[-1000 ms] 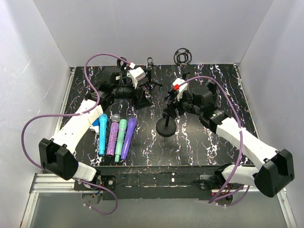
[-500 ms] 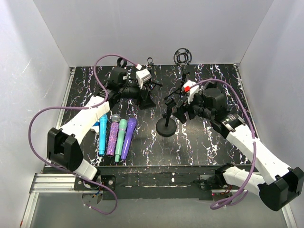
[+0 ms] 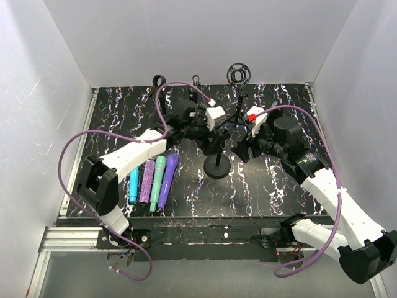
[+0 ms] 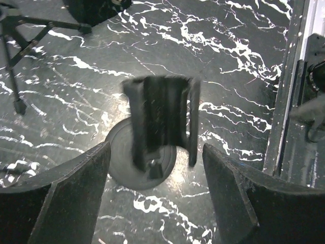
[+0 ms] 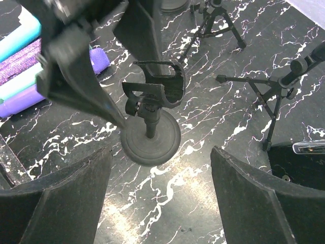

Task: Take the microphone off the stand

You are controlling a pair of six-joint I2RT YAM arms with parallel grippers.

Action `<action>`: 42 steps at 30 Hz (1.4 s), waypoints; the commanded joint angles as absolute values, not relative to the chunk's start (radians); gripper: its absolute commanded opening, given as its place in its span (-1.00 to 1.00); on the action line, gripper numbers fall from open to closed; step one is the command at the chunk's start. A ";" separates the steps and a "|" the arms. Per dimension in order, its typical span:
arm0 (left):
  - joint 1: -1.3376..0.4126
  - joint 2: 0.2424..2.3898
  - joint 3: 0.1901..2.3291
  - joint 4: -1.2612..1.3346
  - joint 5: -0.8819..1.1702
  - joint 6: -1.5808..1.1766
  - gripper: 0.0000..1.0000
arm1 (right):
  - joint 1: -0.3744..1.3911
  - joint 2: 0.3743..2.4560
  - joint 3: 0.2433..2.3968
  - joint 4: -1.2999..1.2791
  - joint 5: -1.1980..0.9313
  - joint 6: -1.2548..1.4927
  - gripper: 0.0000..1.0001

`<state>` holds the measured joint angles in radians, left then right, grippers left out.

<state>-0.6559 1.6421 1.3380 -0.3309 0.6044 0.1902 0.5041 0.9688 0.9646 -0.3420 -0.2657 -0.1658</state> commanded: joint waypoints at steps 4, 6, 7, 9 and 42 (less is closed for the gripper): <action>-0.732 1.723 1.407 -0.210 0.437 0.219 0.30 | 0.494 0.951 0.965 -0.316 -0.282 -0.181 0.67; -0.733 1.724 1.410 -0.198 0.428 0.233 0.06 | 0.485 0.934 0.962 -0.328 -0.275 -0.186 0.67; -0.733 1.724 1.413 -0.198 0.420 0.248 -0.07 | 0.483 0.930 0.959 -0.334 -0.273 -0.189 0.67; -0.732 1.723 1.414 -0.201 0.396 0.296 -0.28 | 0.474 0.913 0.957 -0.351 -0.268 -0.193 0.66; -0.680 1.622 1.625 -0.281 0.181 0.236 0.96 | 0.425 1.094 1.353 -0.661 0.532 0.008 0.88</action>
